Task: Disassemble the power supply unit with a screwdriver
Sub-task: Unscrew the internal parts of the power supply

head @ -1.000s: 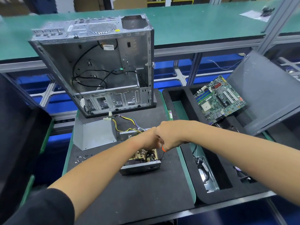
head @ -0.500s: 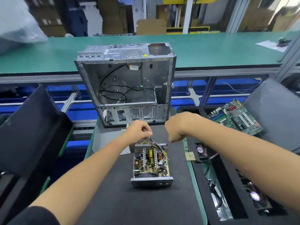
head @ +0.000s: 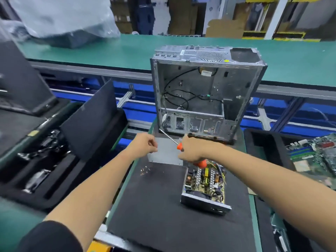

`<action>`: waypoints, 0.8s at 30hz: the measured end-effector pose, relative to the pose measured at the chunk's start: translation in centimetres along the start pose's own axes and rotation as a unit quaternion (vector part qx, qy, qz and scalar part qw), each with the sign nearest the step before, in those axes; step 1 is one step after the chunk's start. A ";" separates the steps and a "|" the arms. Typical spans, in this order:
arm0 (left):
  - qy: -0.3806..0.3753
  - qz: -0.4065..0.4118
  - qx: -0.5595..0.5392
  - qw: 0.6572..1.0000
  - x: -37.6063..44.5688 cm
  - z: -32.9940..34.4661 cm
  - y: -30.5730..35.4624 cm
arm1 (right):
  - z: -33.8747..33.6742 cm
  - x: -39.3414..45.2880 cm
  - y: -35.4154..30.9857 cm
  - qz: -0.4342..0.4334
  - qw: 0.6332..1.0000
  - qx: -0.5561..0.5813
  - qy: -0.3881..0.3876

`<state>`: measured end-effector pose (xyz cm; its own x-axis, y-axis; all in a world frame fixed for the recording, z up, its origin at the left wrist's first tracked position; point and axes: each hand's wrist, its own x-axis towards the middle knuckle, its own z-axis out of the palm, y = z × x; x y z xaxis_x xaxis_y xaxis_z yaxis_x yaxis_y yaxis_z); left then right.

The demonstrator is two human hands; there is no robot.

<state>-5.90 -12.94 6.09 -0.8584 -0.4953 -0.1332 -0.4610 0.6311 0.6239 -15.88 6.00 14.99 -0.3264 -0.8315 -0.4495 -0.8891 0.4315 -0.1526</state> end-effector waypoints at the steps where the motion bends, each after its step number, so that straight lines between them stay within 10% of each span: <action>1: 0.002 -0.009 0.016 1.000 -0.5 0.1 -0.8 | 0.3 0.7 -0.5 -0.008 1.000 -0.001 0.000; 24: 0.029 -0.177 0.011 0.984 -1.3 5.2 -7.8 | 2.8 4.8 -0.6 0.017 0.996 0.063 -0.066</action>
<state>-2.33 -14.10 -2.60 -0.6288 -0.7195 -0.2948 -0.7344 0.4251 0.5290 -15.97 2.74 10.44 -0.3038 -0.7659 -0.5666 -0.8283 0.5062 -0.2402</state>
